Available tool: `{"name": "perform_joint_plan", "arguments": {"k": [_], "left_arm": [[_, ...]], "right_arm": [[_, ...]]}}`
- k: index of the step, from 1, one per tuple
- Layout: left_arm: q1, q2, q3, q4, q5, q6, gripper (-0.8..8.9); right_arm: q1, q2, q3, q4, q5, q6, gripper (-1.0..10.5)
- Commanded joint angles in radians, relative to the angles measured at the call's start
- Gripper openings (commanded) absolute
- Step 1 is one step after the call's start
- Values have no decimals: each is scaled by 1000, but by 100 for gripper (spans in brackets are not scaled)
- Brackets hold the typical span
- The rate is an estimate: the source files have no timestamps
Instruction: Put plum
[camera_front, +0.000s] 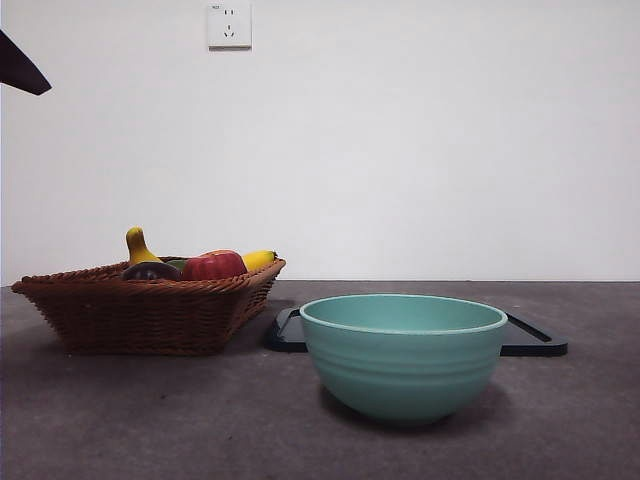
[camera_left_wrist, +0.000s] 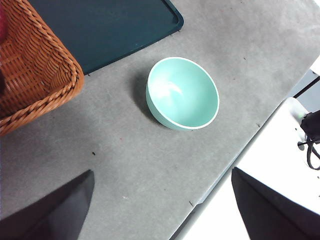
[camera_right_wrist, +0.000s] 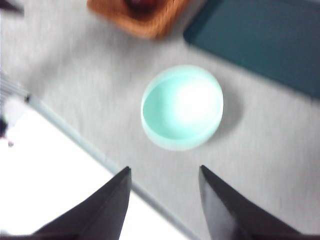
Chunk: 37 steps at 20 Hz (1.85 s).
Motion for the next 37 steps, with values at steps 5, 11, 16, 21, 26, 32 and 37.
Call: {"name": "perform_joint_plan", "arguments": {"k": [5, 11, 16, 21, 26, 32, 37], "left_arm": [[-4, 6, 15, 3, 6, 8, 433], [-4, 6, 15, 3, 6, 8, 432], [-4, 6, 15, 5, 6, 8, 50], [-4, 6, 15, 5, 5, 9, 8], [-4, 6, 15, 5, 6, 8, 8], [-4, 6, 15, 5, 6, 9, 8], [-4, 6, 15, 14, 4, 10, 8]], "right_arm": [[7, -17, 17, 3, -3, -12, 216], [7, -16, 17, 10, -3, -12, 216], [7, -16, 17, 9, -3, -23, 8], [7, -17, 17, 17, 8, -34, 6], [7, -17, 17, 17, 8, -34, 6], [7, -17, 17, 17, 8, -34, 6], [7, -17, 17, 18, 8, -34, 6]]}}
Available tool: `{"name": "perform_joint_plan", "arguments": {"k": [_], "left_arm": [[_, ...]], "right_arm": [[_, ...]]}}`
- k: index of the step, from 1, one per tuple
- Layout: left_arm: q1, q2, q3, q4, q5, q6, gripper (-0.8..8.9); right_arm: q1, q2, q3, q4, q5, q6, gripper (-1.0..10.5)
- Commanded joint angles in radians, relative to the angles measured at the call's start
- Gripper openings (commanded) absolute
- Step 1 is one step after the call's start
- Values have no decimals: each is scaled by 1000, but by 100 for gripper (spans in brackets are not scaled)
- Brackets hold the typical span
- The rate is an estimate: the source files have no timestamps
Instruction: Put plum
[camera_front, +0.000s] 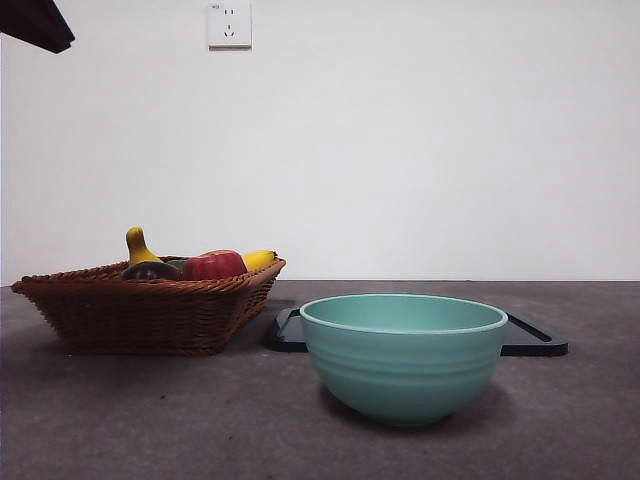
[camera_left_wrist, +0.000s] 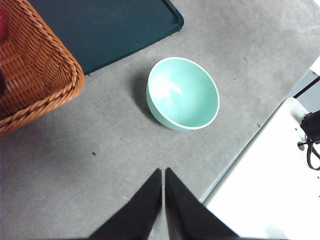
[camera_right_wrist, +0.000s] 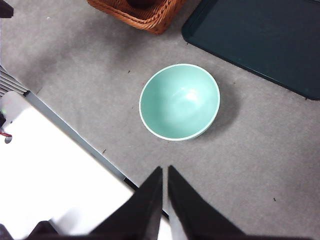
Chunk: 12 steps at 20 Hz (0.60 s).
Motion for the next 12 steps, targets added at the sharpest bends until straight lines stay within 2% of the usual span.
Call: {"name": "perform_joint_plan", "arguments": {"k": [1, 7, 9, 12], "left_arm": [[-3, 2, 15, 32, 0, 26, 8], [150, -148, -25, 517, -142, 69, 8], [227, -238, -101, 665, -189, 77, 8], [317, -396, -286, 838, -348, 89, 8]], "right_arm": [[7, 5, 17, 11, 0, -11, 6], [7, 5, 17, 12, 0, -11, 6], [7, 5, 17, 12, 0, -11, 6], [7, 5, 17, 12, 0, -11, 6]]}}
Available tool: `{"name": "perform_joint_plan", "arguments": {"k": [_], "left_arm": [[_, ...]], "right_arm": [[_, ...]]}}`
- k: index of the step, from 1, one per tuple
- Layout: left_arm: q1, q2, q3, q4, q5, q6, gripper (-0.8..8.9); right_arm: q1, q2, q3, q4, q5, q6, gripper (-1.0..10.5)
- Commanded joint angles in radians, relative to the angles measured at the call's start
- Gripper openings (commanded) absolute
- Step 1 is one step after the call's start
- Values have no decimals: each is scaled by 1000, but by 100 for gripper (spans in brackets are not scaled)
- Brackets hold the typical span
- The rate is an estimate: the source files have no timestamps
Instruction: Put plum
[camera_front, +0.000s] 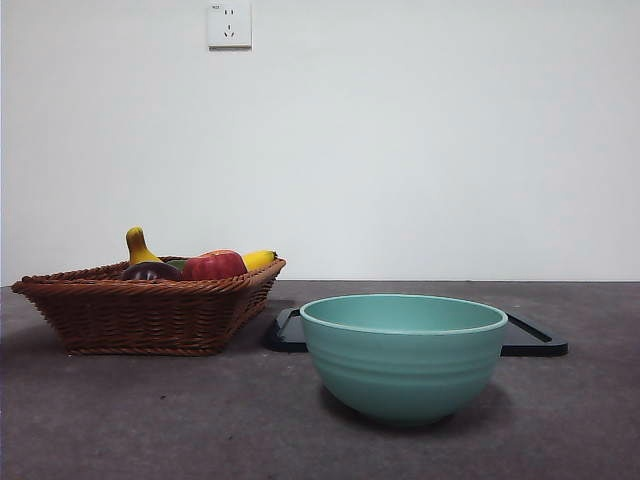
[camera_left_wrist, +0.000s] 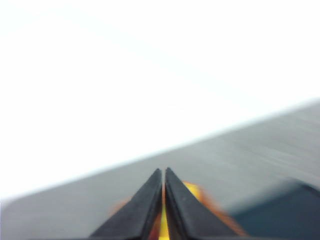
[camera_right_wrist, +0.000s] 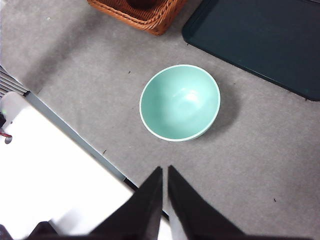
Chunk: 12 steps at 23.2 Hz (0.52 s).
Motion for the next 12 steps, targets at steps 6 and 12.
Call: {"name": "perform_joint_plan", "arguments": {"k": [6, 12], "left_arm": [[81, -238, -333, 146, -169, 25, 8], [92, -370, -526, 142, -171, 16, 8]], "right_arm": [[7, 5, 17, 10, 0, -11, 6], [7, 5, 17, 10, 0, -11, 6]]}}
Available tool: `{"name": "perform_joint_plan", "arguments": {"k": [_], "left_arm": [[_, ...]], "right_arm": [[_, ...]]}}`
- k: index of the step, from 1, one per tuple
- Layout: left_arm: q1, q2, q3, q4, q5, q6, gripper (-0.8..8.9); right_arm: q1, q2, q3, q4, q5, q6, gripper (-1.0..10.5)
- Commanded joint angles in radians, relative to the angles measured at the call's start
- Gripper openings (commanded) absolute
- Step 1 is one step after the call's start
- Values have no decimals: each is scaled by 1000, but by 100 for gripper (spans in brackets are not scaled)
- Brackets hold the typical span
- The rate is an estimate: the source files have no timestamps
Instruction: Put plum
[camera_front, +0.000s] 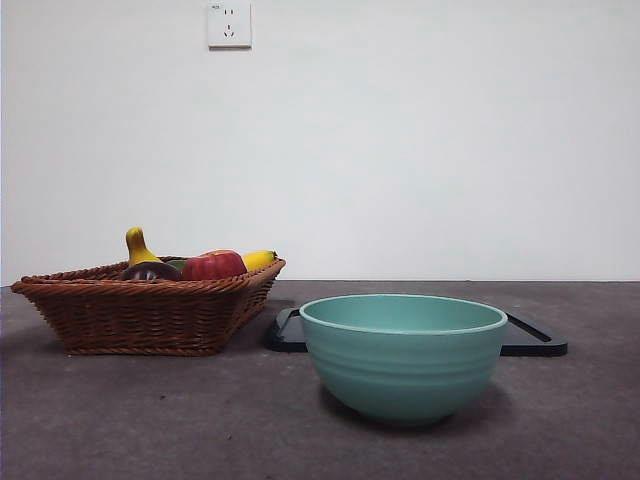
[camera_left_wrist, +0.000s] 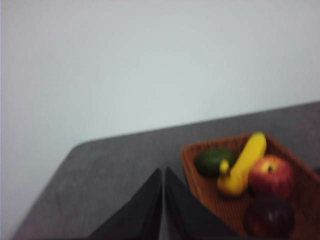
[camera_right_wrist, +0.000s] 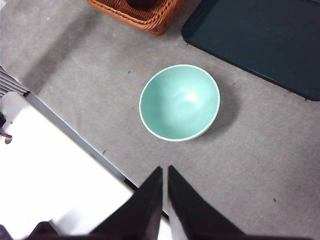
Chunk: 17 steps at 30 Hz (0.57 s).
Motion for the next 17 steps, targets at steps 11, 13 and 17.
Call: {"name": "perform_joint_plan", "arguments": {"k": [11, 13, 17], "left_arm": [[1, -162, -233, 3, -3, -37, 8], [1, -174, -243, -22, -3, -40, 8], [2, -206, -243, -124, -5, -41, 8]], "right_arm": [[7, 5, 17, 9, 0, -11, 6], [7, 5, 17, 9, 0, -11, 6], [7, 5, 17, 9, 0, -11, 6]]}}
